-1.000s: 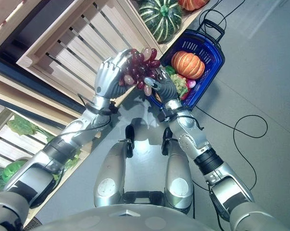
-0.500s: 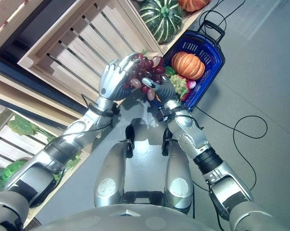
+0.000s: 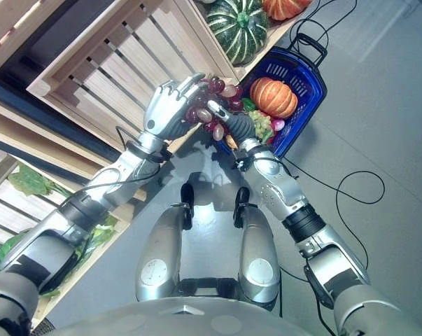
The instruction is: Pick up fruits and vegetables into the basket
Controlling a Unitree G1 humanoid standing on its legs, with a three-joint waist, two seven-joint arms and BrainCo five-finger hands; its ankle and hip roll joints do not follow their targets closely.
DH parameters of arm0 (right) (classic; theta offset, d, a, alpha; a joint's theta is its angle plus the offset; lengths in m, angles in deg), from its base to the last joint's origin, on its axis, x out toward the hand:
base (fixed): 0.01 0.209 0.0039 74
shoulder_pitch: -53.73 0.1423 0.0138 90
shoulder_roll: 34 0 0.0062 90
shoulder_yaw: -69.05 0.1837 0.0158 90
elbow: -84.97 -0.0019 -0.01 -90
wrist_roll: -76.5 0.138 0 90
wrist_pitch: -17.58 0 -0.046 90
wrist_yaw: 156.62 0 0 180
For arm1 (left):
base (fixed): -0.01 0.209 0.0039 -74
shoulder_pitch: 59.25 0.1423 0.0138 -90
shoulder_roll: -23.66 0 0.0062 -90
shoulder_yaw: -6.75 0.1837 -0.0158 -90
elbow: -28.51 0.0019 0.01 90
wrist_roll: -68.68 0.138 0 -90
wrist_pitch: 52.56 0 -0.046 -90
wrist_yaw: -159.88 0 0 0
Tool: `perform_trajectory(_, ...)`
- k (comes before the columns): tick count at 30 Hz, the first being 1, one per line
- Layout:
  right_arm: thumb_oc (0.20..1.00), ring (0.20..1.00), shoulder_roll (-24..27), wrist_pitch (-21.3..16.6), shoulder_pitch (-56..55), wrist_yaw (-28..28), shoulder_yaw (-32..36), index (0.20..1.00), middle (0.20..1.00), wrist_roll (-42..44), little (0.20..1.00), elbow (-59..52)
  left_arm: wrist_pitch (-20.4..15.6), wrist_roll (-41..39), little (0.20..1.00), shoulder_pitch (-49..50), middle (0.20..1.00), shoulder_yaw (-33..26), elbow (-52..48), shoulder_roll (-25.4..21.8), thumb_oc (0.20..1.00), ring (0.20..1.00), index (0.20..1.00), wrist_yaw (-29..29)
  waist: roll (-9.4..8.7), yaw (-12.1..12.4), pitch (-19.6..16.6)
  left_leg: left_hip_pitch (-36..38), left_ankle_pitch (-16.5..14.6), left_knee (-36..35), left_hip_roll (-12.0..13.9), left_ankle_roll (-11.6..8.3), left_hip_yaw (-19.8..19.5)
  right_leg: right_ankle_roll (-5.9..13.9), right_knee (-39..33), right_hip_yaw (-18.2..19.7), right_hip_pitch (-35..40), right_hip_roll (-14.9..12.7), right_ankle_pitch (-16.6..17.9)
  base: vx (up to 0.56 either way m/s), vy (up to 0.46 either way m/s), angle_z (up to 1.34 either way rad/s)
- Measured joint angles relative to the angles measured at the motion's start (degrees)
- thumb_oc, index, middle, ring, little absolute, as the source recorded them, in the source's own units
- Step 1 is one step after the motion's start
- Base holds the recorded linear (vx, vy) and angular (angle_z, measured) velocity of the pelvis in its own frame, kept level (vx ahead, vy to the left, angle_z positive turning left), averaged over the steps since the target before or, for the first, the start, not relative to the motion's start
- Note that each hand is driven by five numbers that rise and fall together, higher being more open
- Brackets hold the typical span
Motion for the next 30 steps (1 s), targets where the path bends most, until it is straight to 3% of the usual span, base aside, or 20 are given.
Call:
perform_trajectory(14, 0.2, 0.2, -0.1, 1.8, 2.0, 1.1, -0.1, 0.2, 0.2, 4.7, 0.2, 0.0, 2.5, -0.4, 0.2, -1.1, 0.2, 0.0, -1.8, -1.0, 0.2, 0.2, 0.2, -2.5, 0.0, 0.3, 0.0, 0.0, -0.1, 0.0, 0.0, 0.12, 0.0, 0.0, -0.3, -0.7, 0.5, -0.1, 0.0, 0.0, -0.001, 0.01)
perform_trajectory(15, 0.2, 0.2, -0.1, 2.0, 2.1, 1.1, -0.1, 0.2, 0.2, 5.8, 0.2, 0.0, 2.5, -0.6, 0.351, -1.1, 0.351, 0.0, -1.8, -1.0, 0.351, 0.351, 0.351, -2.5, 0.0, 0.4, 0.0, 0.0, -0.1, 0.0, 0.0, 0.12, 0.0, 0.0, -0.3, -0.7, 0.5, -0.1, 0.0, 0.0, 0.0, 0.0)
perform_trajectory(16, 0.2, 0.2, -0.1, 2.2, 2.1, 1.1, -0.1, 0.2, 0.2, 6.9, 0.2, 0.0, 2.5, -0.9, 0.58, -1.1, 0.58, 0.1, -1.8, -1.0, 0.58, 0.58, 0.58, -2.6, 0.0, 0.5, 0.0, 0.0, -0.1, 0.0, 0.0, 0.12, 0.0, 0.0, -0.3, -0.7, 0.5, -0.1, 0.0, 0.0, 0.0, 0.0)
perform_trajectory(17, 0.2, 0.2, -0.1, 2.3, 2.1, 1.1, -0.1, 0.2, 0.2, 8.2, 0.2, 0.0, 2.5, -1.3, 1.0, -1.1, 1.0, 0.1, -1.8, -0.9, 1.0, 1.0, 1.0, -2.8, 0.0, 0.6, 0.0, 0.0, -0.1, 0.0, 0.0, 0.12, 0.0, 0.0, -0.3, -0.7, 0.5, -0.1, 0.0, 0.0, 0.0, 0.0)
perform_trajectory(30, 0.2, 0.2, -0.4, 3.4, 2.1, 1.6, -1.6, 0.2, 0.2, 12.5, 0.2, 0.0, 4.9, -10.0, 1.0, -0.7, 1.0, 0.4, -1.4, 0.1, 1.0, 1.0, 1.0, -5.3, 0.02, 1.7, 0.0, -0.1, -0.1, -0.3, 0.0, 0.11, 0.0, 0.01, -0.5, -0.8, 0.4, -0.1, 0.0, 0.0, -0.005, 0.0)
